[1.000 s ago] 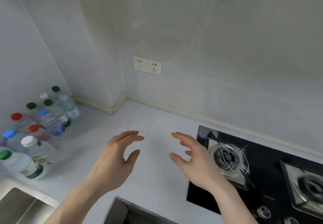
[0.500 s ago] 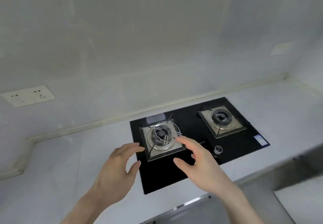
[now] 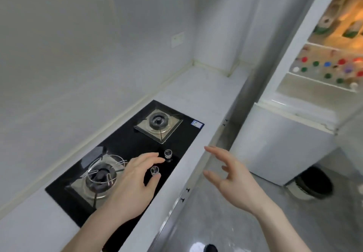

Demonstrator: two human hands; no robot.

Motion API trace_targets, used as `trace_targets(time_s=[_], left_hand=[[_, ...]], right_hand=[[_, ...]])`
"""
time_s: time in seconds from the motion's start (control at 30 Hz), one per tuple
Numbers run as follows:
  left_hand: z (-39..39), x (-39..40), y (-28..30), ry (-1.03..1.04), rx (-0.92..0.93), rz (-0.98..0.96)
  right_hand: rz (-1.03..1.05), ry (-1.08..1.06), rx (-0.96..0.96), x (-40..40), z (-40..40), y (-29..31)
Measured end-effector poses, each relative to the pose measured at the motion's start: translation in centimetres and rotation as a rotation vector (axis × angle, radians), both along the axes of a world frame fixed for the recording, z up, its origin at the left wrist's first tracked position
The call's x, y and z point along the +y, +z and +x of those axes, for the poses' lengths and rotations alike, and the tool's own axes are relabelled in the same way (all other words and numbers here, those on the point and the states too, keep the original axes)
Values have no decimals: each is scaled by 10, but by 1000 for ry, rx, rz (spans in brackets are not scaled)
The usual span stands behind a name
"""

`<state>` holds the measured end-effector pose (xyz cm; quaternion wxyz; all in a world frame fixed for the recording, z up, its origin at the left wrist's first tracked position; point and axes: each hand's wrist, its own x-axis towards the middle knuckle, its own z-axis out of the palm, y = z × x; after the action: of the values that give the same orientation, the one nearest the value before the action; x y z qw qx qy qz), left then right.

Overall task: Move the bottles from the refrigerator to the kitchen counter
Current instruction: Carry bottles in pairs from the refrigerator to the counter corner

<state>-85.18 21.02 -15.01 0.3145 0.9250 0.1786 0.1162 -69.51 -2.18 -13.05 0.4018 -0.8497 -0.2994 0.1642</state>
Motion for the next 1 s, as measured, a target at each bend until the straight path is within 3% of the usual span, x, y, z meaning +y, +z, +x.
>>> trace_targets(time_s=[0.3, 0.7, 1.0], left_hand=[[125, -69, 32, -263, -82, 30], [289, -170, 59, -297, -190, 54], [407, -231, 70, -444, -185, 98]], right_hand=[[91, -246, -71, -97, 64, 16], [152, -288, -125, -204, 218, 36], [157, -378, -185, -276, 308, 45]])
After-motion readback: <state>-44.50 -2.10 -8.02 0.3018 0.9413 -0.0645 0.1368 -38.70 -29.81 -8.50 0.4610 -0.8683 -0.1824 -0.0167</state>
